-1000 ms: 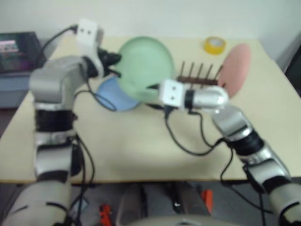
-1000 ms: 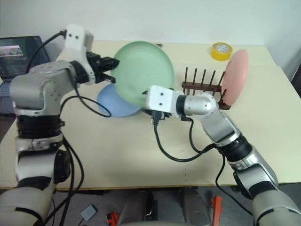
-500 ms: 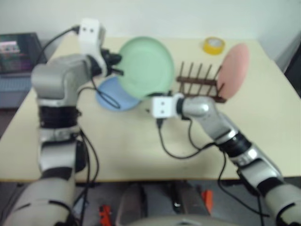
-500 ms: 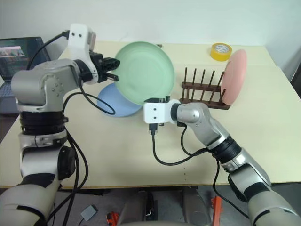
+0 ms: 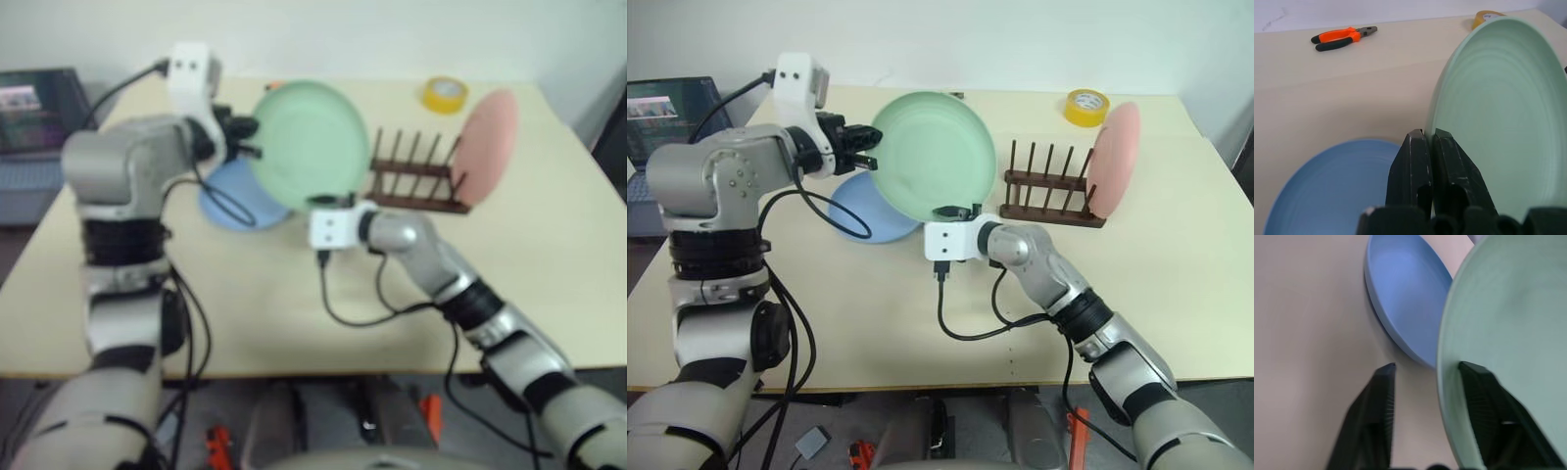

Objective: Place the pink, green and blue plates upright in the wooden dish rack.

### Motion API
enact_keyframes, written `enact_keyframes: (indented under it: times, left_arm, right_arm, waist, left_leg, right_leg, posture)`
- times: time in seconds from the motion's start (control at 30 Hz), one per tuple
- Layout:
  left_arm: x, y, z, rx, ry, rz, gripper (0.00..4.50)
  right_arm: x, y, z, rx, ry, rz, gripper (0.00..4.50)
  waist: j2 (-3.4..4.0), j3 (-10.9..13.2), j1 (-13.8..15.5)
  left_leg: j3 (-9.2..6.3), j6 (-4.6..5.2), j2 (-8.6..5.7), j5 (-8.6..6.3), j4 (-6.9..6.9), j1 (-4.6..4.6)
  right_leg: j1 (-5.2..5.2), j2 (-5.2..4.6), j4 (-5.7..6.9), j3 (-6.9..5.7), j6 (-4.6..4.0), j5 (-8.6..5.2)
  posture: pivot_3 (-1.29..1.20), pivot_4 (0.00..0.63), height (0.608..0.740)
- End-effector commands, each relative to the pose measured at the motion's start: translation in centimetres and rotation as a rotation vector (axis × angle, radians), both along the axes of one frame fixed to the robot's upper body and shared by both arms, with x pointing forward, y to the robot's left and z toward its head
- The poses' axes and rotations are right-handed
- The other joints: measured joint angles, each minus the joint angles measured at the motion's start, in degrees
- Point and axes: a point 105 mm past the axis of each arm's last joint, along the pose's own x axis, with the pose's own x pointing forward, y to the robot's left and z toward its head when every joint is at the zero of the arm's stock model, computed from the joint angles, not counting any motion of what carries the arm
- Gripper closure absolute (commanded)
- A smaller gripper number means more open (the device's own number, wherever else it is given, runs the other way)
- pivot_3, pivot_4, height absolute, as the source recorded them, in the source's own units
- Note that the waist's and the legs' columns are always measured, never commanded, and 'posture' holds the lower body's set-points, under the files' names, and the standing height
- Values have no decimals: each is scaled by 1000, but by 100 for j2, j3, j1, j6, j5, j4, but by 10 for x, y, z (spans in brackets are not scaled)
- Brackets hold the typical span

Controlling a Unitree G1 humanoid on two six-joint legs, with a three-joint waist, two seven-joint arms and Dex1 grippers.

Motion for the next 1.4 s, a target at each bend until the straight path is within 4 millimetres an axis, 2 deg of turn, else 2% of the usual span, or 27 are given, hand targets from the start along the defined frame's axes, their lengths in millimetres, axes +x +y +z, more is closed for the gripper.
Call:
enact_keyframes:
  times: [0.03, 0.1, 0.13, 0.43, 0.57, 0.7, 0.8, 0.87, 1.0, 1.17, 1.27, 1.4]
  left_arm:
    - [-5, 2, 24, 3, -87, 2, 4500]
    - [-5, 3, 24, 7, -87, 4, 4500]
    - [-5, 3, 24, 7, -87, 4, 4500]
    - [-4, 5, 18, 64, -80, 8, 4500]
    - [-4, 5, 16, 90, -82, -4, 3407]
    - [-6, 4, 19, 87, -93, -21, 1952]
    - [-18, -6, 45, 50, -222, -135, 945]
    - [-34, -7, 63, 37, -313, -223, 945]
    - [-52, 21, 80, 79, -449, -250, 945]
    - [-91, 13, 97, 70, -600, -443, 945]
    - [-99, 8, 93, 70, -611, -497, 945]
    - [-100, 2, 68, 95, -556, -549, 945]
  right_arm:
    - [2, 1, 18, 38, -54, 5, 3630]
    - [4, 0, 19, 41, -59, 1, 4334]
    - [4, -1, 20, 42, -62, -2, 4464]
    - [6, -1, 29, 73, -91, -2, 4464]
    - [6, 0, 34, 93, -107, -1, 4500]
    - [6, 0, 40, 124, -124, -2, 4500]
    - [5, 4, 49, 172, -129, 14, 4500]
    - [2, 7, 62, 238, -126, 28, 4500]
    - [2, 5, 93, 395, -106, 38, 4500]
    - [0, -7, 126, 613, 11, 60, 4500]
    - [1, -15, 139, 713, 82, 62, 4500]
    - [14, -54, 164, 938, 233, 33, 4500]
  waist:
    - [0, 0, 1]
    - [0, 0, 0]
    - [0, 0, -4]
    - [0, 0, -3]
    - [0, 0, 1]
    - [0, 0, 0]
    - [-1, 1, -6]
    - [-2, 3, -22]
    - [-1, 4, -108]
    - [-5, 5, -67]
    - [-8, 4, -26]
    - [-7, 5, 2]
  left_leg:
    - [-1, 0, 0, 0, 0, 0]
    - [-2, 0, 0, 0, 0, 0]
    - [-1, 0, 0, 0, -1, 0]
    - [-2, -1, 0, 0, -1, 0]
    - [-2, -1, 0, 0, -1, 0]
    - [-1, -1, 1, 0, -1, 0]
    - [-2, -1, 1, 0, -3, 0]
    - [-1, -2, 5, 0, -6, -1]
    - [-1, -3, 8, 0, -12, 0]
    - [-7, -5, 18, 2, -5, -1]
    - [-8, -4, 16, 2, -4, -2]
    - [-6, -3, 16, 2, -5, 2]
  right_leg:
    - [0, 0, 0, -1, 0, 0]
    - [0, 0, 0, -2, 0, 0]
    - [0, 0, 0, -1, 0, 0]
    - [0, 0, 0, -1, 0, 0]
    - [0, 0, 0, -1, -1, -1]
    - [0, 0, -1, -1, -1, -1]
    - [-1, 0, -1, -1, -2, -2]
    - [-3, 1, -2, 1, -4, -2]
    - [-6, 0, -1, 1, -8, -5]
    - [0, -3, 2, -1, -10, -6]
    - [4, -5, 0, -1, -10, -6]
    - [4, -5, 2, -1, -10, -6]
  posture:
    - [0, 150, 740]
    - [0, 150, 740]
    - [0, 150, 740]
    - [0, 150, 740]
    - [0, 150, 740]
    - [0, 150, 740]
    - [0, 150, 740]
    - [0, 150, 740]
    - [0, 150, 740]
    - [0, 150, 740]
    - [0, 150, 740]
    - [0, 150, 740]
